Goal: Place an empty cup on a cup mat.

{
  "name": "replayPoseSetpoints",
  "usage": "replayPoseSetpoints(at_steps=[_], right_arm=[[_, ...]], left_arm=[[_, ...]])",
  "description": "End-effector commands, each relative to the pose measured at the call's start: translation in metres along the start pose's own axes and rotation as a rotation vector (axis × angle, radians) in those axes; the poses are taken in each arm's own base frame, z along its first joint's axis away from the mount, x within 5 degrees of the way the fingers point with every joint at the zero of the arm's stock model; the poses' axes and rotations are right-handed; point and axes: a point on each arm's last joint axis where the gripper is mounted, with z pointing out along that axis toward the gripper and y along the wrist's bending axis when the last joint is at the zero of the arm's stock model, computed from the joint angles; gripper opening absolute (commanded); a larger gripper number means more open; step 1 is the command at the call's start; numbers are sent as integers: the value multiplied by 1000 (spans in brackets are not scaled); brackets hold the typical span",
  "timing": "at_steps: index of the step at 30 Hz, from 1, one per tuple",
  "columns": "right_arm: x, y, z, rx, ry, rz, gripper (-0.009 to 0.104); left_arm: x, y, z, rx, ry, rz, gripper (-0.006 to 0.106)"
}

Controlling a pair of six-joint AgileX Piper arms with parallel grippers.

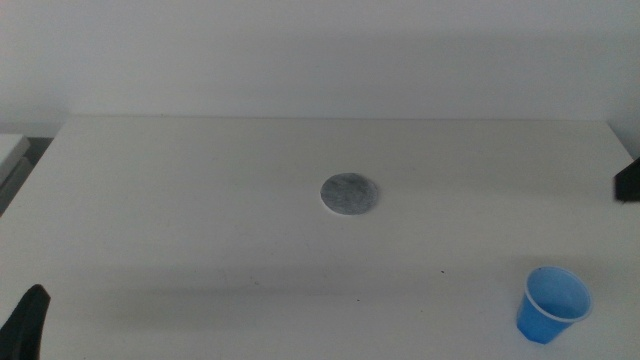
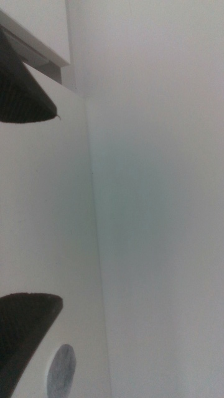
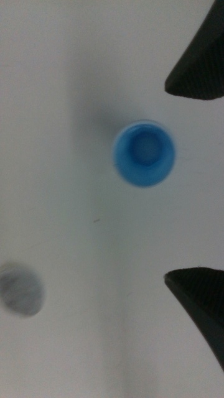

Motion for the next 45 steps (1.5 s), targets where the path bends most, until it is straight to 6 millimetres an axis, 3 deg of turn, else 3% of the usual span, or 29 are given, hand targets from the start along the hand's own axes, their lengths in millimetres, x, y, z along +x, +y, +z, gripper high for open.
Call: replayPoseSetpoints(at_steps=[1, 6, 14, 20, 24, 26, 30, 34, 40, 45], right_arm=[[-7, -2, 22, 24, 103, 16, 93], [-2, -14, 66, 74, 218, 43, 93], [9, -51, 135, 152, 315, 149, 91], [13, -58, 174, 155, 351, 186, 86], [18, -64, 194, 168, 380, 199, 77], [20, -66, 201, 173, 392, 203, 61], [19, -63, 202, 165, 369, 197, -3], [8, -40, 198, 149, 361, 156, -1], [-38, 34, 188, 86, 242, 32, -1], [-77, 95, 203, 26, 224, -84, -2]], left_arm=[[-1, 0, 0, 2, -10, -4, 94], [-1, 0, 0, 2, -10, -4, 94], [-1, 0, 0, 2, -10, -4, 94], [-1, 0, 0, 2, -10, -4, 94], [-1, 0, 0, 2, -10, -4, 94], [-1, 0, 0, 2, -10, -4, 94], [-1, 0, 0, 2, -10, -4, 94], [-1, 0, 0, 2, -10, -4, 94], [-1, 0, 0, 2, -10, -4, 94], [-1, 0, 0, 2, -10, -4, 94]])
